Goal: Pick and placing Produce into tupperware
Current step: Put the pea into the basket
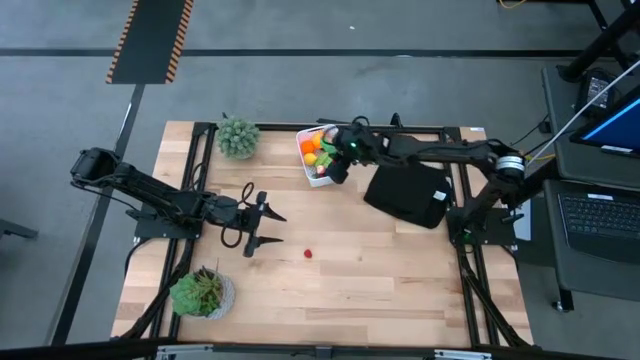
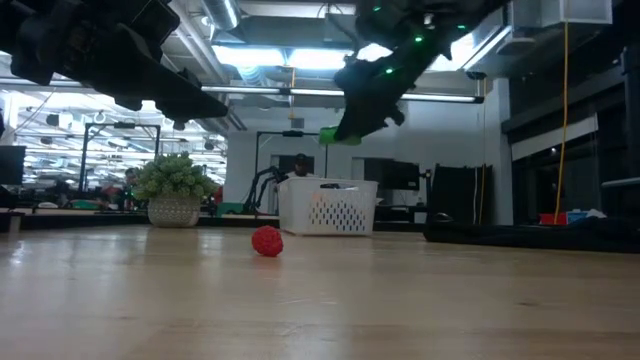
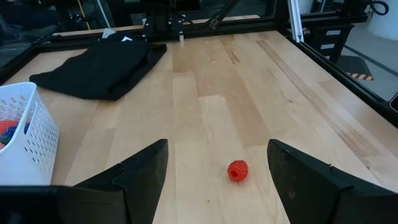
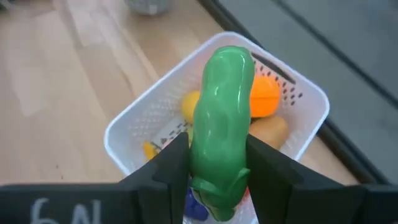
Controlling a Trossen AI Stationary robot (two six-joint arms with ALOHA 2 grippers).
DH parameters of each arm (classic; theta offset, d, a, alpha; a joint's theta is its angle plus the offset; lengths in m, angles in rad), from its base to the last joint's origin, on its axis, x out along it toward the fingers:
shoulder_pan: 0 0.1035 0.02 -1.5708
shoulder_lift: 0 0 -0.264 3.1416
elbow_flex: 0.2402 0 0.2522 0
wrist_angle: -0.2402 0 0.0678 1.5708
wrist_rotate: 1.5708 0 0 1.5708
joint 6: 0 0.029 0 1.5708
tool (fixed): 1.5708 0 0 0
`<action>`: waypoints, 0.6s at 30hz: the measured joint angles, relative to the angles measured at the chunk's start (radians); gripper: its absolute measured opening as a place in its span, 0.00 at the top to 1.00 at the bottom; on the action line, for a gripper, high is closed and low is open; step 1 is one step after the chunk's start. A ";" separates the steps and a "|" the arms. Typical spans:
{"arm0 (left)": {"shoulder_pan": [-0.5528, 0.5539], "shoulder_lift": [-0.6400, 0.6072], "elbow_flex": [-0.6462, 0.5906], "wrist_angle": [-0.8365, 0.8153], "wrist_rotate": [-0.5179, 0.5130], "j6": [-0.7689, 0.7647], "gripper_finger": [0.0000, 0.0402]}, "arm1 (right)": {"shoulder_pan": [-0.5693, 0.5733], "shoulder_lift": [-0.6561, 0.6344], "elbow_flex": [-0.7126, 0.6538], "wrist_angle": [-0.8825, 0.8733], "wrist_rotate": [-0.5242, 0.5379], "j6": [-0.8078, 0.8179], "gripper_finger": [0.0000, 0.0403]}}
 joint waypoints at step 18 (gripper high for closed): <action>0.000 0.000 0.000 -0.007 0.000 -0.005 0.34 | -0.062 0.209 0.251 -0.278 -0.106 0.098 0.67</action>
